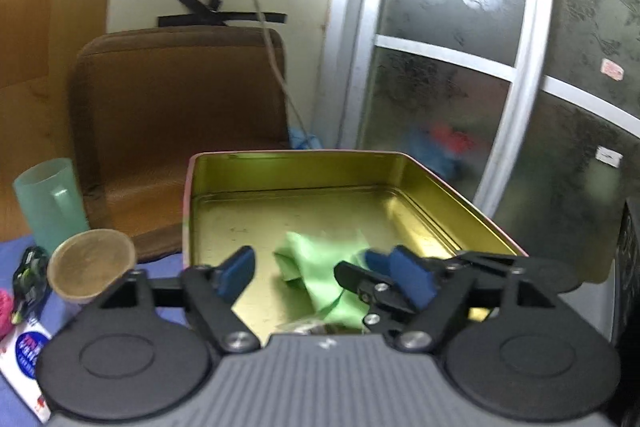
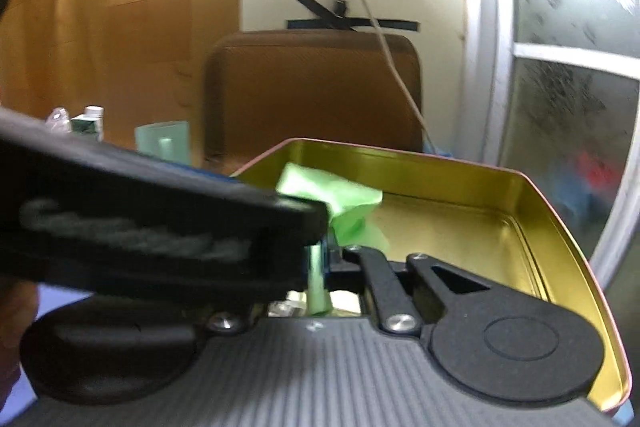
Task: Organize soft objects
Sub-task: 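Release the green cloth in the tin and withdraw the right gripper, then move the right gripper to the blue plastic case and grasp it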
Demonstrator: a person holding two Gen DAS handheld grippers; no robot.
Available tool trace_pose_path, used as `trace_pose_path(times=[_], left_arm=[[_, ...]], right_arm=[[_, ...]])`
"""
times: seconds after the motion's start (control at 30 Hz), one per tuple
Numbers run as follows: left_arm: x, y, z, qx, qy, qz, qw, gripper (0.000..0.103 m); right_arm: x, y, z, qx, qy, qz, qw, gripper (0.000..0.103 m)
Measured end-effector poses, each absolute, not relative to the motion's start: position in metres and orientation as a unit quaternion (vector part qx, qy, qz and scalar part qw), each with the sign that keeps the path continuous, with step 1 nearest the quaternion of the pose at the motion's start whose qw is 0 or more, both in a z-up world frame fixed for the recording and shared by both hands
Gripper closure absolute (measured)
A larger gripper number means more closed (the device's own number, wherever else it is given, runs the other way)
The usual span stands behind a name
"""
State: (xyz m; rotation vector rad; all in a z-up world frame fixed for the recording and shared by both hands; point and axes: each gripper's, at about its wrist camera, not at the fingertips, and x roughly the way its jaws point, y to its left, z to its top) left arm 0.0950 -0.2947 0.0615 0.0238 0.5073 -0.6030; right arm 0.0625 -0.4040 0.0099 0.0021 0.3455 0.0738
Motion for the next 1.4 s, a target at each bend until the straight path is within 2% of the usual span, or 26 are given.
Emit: trace_pose_path(times=[0.07, 0.1, 0.43, 0.7, 0.8, 0.83, 1.1, 1.23, 1.4], left_arm=[[0.093, -0.283, 0.063, -0.003, 0.245, -0.297, 0.923, 0.022], [0.09, -0.274, 0.064, -0.012, 0.24, -0.3, 0.923, 0.021], [0.057, -0.164, 0.061, -0.083, 0.217, -0.247, 0.941, 0.019], [0.015, -0.1, 0.034, -0.078, 0.217, -0.198, 0.953, 0.019], [0.001, -0.071, 0.025, -0.089, 0.222, -0.167, 0.956, 0.019], [-0.002, -0.062, 0.023, -0.098, 0.224, -0.157, 0.957, 0.019], [-0.017, 0.041, 0.003, -0.199, 0.227, -0.035, 0.953, 0.02], [-0.027, 0.08, -0.002, -0.25, 0.206, 0.007, 0.946, 0.022], [-0.029, 0.099, -0.007, -0.297, 0.184, -0.003, 0.937, 0.022]], right_arm=[[0.064, -0.408, 0.01, 0.021, 0.172, 0.021, 0.985, 0.033], [0.062, -0.412, 0.009, 0.033, 0.167, 0.015, 0.985, 0.029], [0.021, -0.42, 0.013, 0.096, 0.084, -0.016, 0.992, 0.029], [-0.004, -0.358, 0.008, 0.031, 0.048, 0.07, 0.996, 0.035], [-0.004, -0.33, 0.008, -0.001, 0.059, 0.121, 0.991, 0.04], [-0.003, -0.32, 0.006, -0.011, 0.065, 0.137, 0.988, 0.044], [0.022, -0.251, -0.001, -0.037, 0.159, 0.261, 0.952, 0.059], [0.028, -0.216, 0.002, -0.04, 0.183, 0.311, 0.932, 0.058], [0.023, -0.155, -0.001, -0.118, 0.182, 0.376, 0.901, 0.055]])
